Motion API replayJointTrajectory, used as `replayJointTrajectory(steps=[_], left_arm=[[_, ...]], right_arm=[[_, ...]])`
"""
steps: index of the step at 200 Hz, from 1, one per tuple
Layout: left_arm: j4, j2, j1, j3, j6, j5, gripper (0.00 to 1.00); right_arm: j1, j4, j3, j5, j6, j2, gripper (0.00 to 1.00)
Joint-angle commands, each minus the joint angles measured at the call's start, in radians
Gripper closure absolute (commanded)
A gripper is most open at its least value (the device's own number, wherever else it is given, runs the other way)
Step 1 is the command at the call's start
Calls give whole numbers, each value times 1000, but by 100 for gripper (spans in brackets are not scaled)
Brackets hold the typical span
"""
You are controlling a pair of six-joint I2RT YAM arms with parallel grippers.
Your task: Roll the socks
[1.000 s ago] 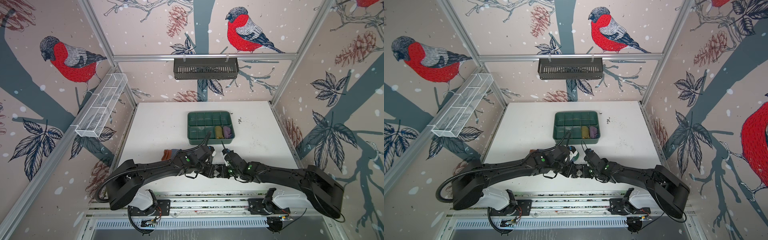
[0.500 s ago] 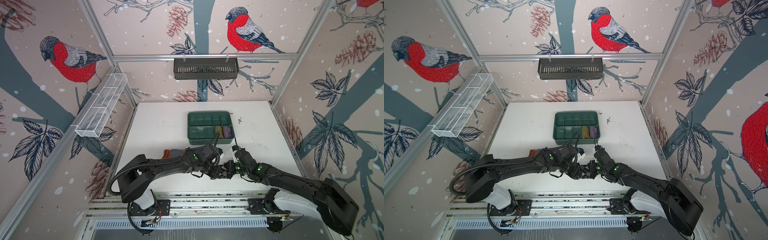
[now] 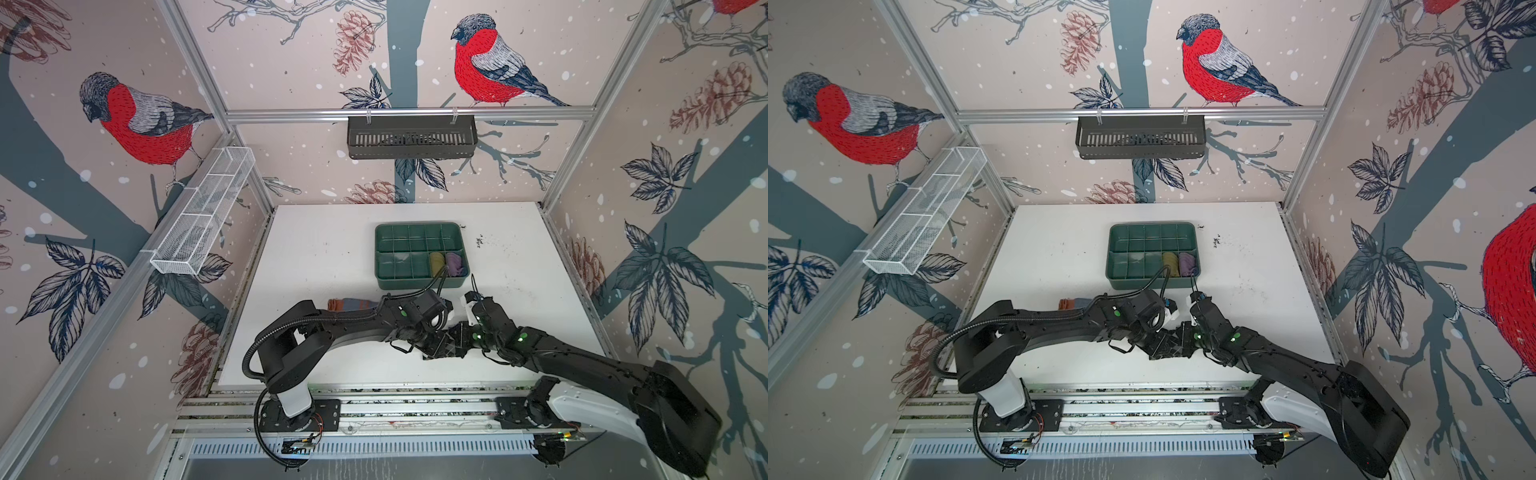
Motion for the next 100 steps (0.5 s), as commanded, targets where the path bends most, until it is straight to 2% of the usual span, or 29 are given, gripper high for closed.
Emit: replayJointTrajectory(steps=[1, 100], left_arm=[[27, 21, 5, 12, 9, 16, 100], [93, 79, 26, 12, -5, 65, 100]], right_arm=[[3, 12, 4, -35, -17, -15, 93], [0, 59, -18, -117, -9, -58, 94]])
